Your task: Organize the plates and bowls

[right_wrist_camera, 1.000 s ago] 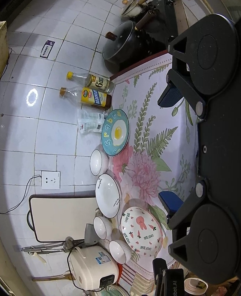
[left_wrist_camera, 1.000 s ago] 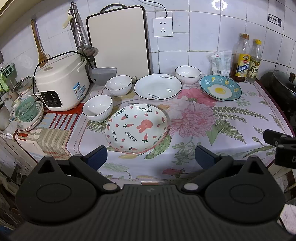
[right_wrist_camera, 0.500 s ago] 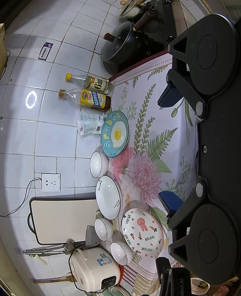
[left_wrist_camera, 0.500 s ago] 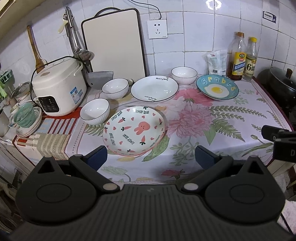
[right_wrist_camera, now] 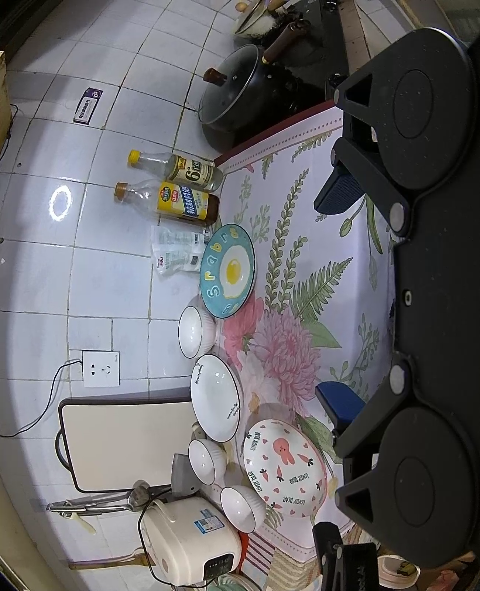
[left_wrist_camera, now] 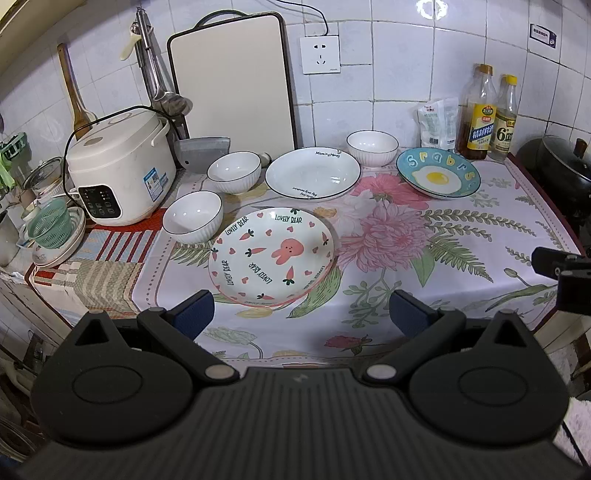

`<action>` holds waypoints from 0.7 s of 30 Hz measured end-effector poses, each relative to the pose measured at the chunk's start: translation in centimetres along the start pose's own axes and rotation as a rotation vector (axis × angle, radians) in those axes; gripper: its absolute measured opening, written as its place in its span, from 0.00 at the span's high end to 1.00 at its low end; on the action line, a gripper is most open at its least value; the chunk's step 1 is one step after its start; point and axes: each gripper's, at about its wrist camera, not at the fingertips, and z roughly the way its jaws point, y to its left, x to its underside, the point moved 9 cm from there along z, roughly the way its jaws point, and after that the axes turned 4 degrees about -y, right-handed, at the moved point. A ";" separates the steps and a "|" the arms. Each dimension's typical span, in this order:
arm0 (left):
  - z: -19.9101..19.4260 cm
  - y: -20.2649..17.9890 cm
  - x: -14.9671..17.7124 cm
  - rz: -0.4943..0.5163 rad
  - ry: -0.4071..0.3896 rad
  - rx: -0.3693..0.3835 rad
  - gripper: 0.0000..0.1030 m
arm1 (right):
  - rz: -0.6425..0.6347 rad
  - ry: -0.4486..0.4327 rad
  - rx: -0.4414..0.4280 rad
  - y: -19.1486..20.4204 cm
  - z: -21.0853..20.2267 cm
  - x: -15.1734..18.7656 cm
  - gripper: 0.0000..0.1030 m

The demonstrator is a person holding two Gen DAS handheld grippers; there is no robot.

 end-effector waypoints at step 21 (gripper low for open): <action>3.1 6.9 -2.5 -0.139 -0.138 0.015 0.01 | -0.045 -0.149 -0.291 5.8 4.3 -2.5 0.04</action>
